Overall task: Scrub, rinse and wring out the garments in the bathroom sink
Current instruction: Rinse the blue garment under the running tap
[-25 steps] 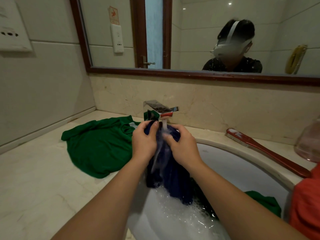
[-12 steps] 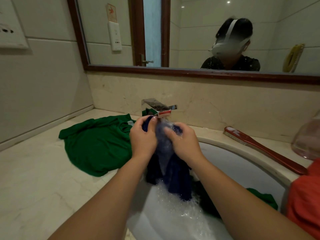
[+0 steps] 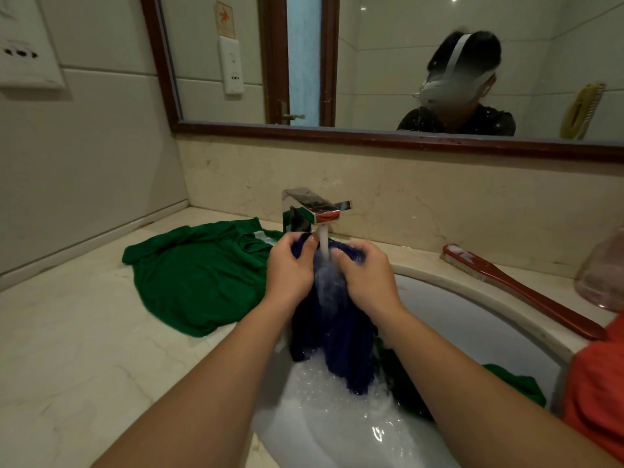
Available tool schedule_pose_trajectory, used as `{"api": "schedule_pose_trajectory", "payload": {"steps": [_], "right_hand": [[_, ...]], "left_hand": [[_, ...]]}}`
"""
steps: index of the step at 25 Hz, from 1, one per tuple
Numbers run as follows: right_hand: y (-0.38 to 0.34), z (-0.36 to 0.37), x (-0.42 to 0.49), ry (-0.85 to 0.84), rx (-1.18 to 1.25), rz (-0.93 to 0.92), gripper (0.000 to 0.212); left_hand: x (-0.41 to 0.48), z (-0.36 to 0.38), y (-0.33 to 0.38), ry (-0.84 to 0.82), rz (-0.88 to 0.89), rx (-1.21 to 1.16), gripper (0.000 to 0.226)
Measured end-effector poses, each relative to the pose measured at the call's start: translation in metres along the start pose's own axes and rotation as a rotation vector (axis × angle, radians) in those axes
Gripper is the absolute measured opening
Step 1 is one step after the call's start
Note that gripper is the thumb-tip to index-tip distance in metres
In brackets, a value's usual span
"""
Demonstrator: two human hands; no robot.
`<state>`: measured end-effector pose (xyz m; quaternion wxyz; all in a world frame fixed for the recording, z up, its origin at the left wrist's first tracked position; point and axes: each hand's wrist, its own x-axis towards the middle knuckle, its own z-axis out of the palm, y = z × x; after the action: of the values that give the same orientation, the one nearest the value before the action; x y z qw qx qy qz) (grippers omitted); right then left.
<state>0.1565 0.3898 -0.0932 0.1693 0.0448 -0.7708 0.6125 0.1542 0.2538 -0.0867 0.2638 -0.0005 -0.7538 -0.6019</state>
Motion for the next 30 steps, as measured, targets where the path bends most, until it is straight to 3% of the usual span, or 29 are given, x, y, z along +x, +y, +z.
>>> {"api": "schedule_pose_trajectory", "payload": {"steps": [20,27,30], "right_hand": [[-0.003,0.001,-0.006,-0.043,-0.054,-0.003,0.013],[-0.013,0.013,-0.012,-0.157,-0.024,-0.024,0.014],[-0.013,0.017,-0.012,-0.127,0.010,-0.003,0.016]], "left_hand": [[-0.003,-0.002,0.003,-0.004,-0.013,0.081,0.015],[-0.003,-0.007,0.012,0.232,0.085,0.030,0.015],[-0.003,-0.008,0.010,0.183,0.061,0.025,0.017]]}}
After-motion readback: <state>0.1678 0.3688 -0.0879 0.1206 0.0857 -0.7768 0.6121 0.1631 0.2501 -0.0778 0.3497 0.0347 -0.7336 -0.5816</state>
